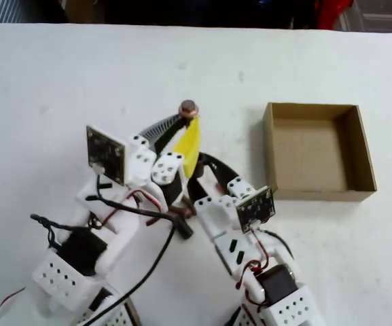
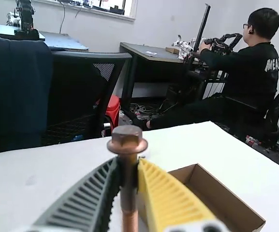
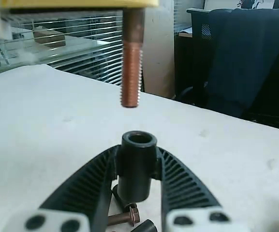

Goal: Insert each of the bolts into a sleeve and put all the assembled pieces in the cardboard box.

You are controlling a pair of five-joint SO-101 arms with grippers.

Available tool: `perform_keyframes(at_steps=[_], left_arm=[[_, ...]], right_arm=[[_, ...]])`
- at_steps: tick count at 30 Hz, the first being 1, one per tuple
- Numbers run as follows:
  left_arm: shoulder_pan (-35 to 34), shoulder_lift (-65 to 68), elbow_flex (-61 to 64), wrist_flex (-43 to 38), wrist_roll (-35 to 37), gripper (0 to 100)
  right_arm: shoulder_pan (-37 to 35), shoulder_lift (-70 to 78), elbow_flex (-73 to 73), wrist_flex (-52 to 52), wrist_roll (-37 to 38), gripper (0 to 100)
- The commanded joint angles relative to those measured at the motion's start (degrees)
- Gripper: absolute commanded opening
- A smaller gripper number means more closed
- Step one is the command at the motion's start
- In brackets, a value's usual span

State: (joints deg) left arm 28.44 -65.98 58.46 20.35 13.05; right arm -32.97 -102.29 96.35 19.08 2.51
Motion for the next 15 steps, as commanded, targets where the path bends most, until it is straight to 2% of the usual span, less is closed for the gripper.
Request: perform_keyframes(at_steps=[1, 15], left_arm=[[0.92, -1.54, -0.79, -2.64, 0.7, 2], [0.92, -1.54, 4.04, -7.03, 0.7, 2]], right_arm=[[-0.57, -0.84, 0.44, -1.71, -0.18, 1.7], [-2.59, -0.84, 0.44, -3.38, -0.09, 1.7]])
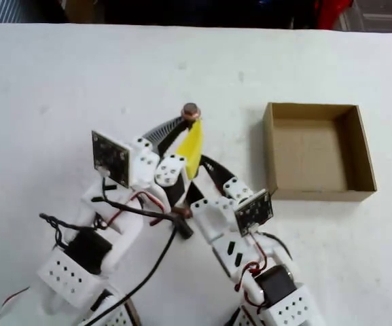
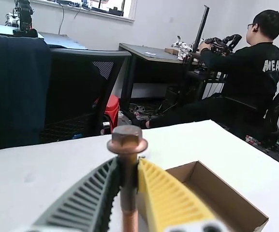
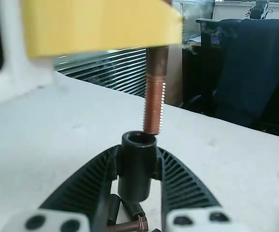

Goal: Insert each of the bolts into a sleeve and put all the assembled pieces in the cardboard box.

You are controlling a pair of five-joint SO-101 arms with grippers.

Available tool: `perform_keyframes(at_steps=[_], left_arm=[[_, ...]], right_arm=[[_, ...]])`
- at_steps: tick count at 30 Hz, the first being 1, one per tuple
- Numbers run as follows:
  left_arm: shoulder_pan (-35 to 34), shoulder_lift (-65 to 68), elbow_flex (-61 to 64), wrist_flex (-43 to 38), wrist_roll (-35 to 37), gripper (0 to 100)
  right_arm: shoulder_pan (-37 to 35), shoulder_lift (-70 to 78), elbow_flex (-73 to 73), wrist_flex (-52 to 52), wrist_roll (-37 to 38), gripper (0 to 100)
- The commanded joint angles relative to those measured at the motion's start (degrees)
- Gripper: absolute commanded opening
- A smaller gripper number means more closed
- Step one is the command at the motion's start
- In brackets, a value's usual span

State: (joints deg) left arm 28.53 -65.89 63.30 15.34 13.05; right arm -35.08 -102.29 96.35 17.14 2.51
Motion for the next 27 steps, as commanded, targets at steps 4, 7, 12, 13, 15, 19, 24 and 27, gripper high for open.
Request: perform_keyframes(at_steps=[4, 7, 12, 13, 15, 19, 24, 27], left_arm=[[0.84, -1.63, -0.79, -1.76, 0.7, 2], [0.84, -1.63, -0.79, -1.67, 0.7, 2], [0.92, -1.63, -0.88, -1.58, 0.7, 2], [0.92, -1.63, -0.88, -1.58, 0.7, 2], [0.92, -1.63, -0.79, -1.23, 0.7, 2], [0.92, -2.68, -1.05, 1.58, 0.62, 2], [0.92, -8.4, 0.62, 1.67, 0.44, 2], [0.92, -9.8, 3.16, 1.67, 0.44, 2]], right_arm=[[-0.48, -0.84, 0.44, -1.54, -0.09, 1.7], [-0.48, -0.84, 0.44, -1.54, -0.09, 1.7], [-0.48, -0.84, 0.44, -1.54, -0.09, 1.7], [-0.48, -0.84, 0.44, -1.54, -0.09, 1.7], [-0.48, -0.84, 0.44, -1.45, -0.09, 1.7], [-0.4, -0.84, 0.44, -1.45, 0.0, 1.7], [-0.4, -0.84, 0.44, -1.45, 0.0, 1.7], [-0.4, -0.84, 0.44, -1.45, 0.0, 1.7]])
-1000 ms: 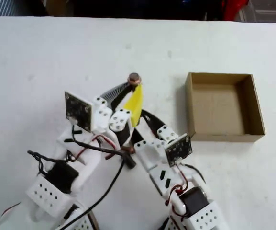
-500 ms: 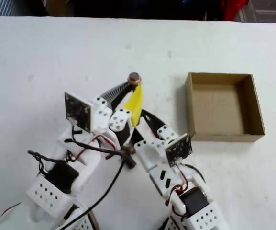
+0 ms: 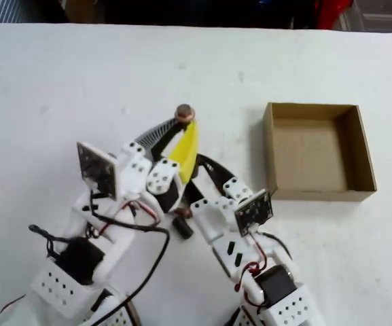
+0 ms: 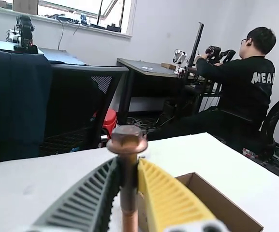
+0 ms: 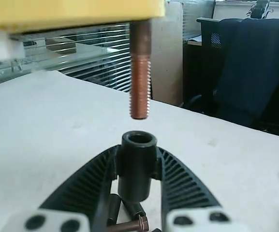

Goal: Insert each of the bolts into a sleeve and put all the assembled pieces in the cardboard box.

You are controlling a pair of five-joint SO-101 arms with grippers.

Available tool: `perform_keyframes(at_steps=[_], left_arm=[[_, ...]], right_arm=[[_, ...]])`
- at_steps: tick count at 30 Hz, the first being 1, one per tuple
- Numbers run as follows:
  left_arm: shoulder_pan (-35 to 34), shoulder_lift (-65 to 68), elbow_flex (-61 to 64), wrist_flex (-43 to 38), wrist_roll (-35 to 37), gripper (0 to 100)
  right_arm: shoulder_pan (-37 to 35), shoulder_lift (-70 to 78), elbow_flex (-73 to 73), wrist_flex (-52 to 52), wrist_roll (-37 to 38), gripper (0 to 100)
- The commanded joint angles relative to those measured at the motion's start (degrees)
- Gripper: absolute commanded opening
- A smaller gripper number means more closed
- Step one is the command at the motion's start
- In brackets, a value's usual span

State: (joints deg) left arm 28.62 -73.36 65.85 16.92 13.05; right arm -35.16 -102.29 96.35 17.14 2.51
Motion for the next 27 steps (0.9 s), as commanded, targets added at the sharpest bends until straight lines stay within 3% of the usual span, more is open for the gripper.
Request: perform_keyframes(at_steps=[1, 21, 27], left_arm=[[0.84, -2.33, 1.23, 0.09, 0.44, 2], [0.84, -2.42, 7.12, 0.0, 0.62, 2], [0.84, -2.42, 7.03, 5.01, 0.44, 2]], right_arm=[[-0.31, -0.84, 0.44, -1.45, 0.0, 1.7], [-0.31, -0.84, 0.44, -1.27, 0.0, 1.7], [-0.57, -0.75, 0.44, 0.31, 5.1, 1.7]])
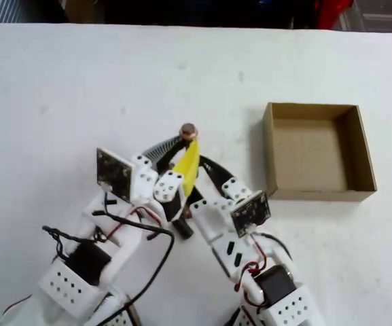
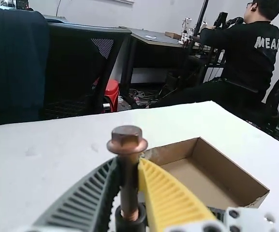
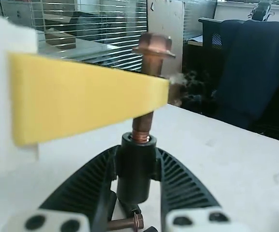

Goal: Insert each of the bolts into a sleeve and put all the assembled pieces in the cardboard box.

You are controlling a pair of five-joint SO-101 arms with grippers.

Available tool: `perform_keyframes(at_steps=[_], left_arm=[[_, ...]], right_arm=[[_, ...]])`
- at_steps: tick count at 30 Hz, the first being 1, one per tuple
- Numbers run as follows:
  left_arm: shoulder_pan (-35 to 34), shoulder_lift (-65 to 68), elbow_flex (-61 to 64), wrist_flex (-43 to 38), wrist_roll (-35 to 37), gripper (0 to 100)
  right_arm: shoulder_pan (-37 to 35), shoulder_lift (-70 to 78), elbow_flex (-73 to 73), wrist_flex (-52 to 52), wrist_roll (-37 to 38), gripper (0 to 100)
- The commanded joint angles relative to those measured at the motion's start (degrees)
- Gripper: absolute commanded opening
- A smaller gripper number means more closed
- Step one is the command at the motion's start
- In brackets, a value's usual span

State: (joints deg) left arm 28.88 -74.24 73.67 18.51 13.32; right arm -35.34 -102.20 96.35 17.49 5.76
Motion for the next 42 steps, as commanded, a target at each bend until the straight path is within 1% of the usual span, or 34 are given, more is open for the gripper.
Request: perform_keyframes(at_steps=[1, 22, 24, 27, 29, 40, 42], left_arm=[[0.57, -1.54, -0.79, 4.13, 0.18, 2], [0.48, -1.54, -0.88, 4.57, 0.09, 3], [0.48, -1.54, -0.88, 4.57, 0.09, 6], [0.4, -1.54, -0.88, 4.92, 0.18, 14], [0.22, -1.54, -0.88, 4.92, 0.26, 18], [0.04, -1.45, -0.53, 5.1, 0.09, 19], [0.04, -1.45, -0.79, 6.59, 0.0, 22]], right_arm=[[-0.31, -0.84, 0.44, -0.04, 1.49, 1.7], [-0.22, -0.84, 0.44, -0.04, 1.49, 1.7], [-0.22, -0.84, 0.44, -0.04, 1.49, 1.7], [-0.22, -0.84, 0.44, 0.04, 1.49, 1.7], [-0.22, -0.84, 0.44, 0.04, 1.49, 1.7], [-0.22, -0.84, 0.44, 0.04, 1.49, 1.7], [-0.22, -0.84, 0.44, 0.04, 1.49, 1.7]])
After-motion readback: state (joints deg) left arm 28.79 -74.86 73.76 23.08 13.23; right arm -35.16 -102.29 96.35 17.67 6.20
